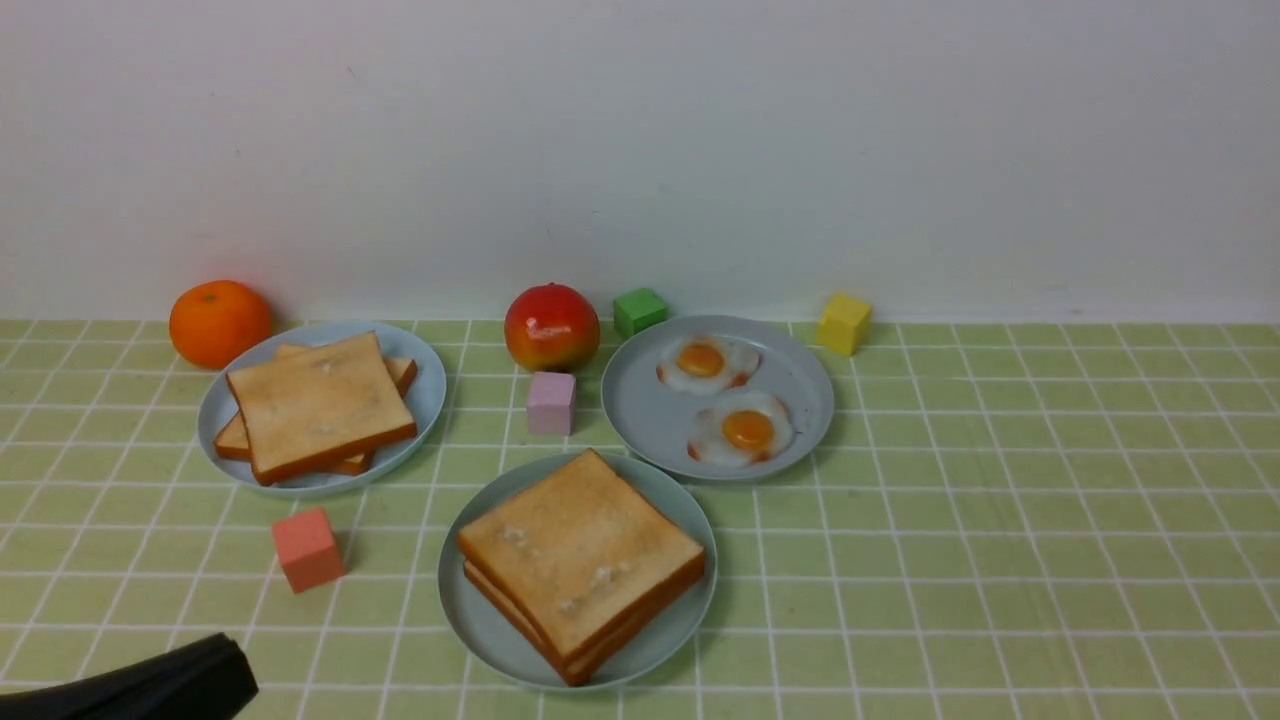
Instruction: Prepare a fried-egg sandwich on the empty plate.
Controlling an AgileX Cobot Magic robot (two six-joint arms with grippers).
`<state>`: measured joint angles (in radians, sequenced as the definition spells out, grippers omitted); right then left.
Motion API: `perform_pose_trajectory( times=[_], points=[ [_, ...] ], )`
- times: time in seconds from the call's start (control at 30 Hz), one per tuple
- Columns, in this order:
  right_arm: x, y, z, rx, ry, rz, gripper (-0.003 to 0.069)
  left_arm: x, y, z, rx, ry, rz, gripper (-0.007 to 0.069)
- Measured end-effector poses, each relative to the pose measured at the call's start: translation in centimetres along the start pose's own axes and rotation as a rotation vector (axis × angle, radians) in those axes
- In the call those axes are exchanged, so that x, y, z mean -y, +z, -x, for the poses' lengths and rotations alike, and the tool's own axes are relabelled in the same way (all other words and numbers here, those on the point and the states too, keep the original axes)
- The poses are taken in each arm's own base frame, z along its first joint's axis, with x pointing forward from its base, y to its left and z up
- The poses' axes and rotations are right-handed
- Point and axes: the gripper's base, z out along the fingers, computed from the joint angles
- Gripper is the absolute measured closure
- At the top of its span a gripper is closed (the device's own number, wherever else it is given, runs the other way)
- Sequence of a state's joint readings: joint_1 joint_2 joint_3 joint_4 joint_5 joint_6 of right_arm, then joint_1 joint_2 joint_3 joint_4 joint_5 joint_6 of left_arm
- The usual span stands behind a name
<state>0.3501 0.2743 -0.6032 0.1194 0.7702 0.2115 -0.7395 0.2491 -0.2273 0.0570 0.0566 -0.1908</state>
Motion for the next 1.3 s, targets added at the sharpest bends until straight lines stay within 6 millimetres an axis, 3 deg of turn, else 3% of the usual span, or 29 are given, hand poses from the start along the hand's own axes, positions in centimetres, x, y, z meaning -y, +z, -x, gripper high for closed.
perform_pose_trajectory(
  times=[0.4, 0.63, 0.8, 0.9, 1.03, 1.3],
  points=[
    [0.9, 2.5, -2.9, -0.057, 0.044, 0.001, 0.0651, -0.1, 0.0, -0.4, -0.048, 0.000, 0.009, 0.0638],
    [2.3, 2.0, -3.7, 0.016, -0.025, -0.144, 0.0666, -0.1, 0.0, -0.5, -0.052, -0.001, 0.010, 0.0638],
    [4.1, 3.1, -7.0, 0.091, -0.084, -0.299, 0.0671, -0.1, 0.0, -0.5, -0.052, -0.001, 0.010, 0.0638],
    [4.8, 3.7, -8.7, 0.123, -0.069, -0.322, 0.0671, -0.1, 0.0, -0.5, -0.052, -0.001, 0.010, 0.0637],
    [6.5, 5.4, -12.3, 0.152, -0.061, -0.355, 0.0671, -0.1, 0.0, -0.5, -0.053, -0.001, 0.010, 0.0636],
    [6.8, 5.6, -12.8, 0.122, -0.104, -0.381, 0.0671, -0.1, 0.1, -0.6, -0.072, -0.001, 0.013, 0.0628]
  ],
)
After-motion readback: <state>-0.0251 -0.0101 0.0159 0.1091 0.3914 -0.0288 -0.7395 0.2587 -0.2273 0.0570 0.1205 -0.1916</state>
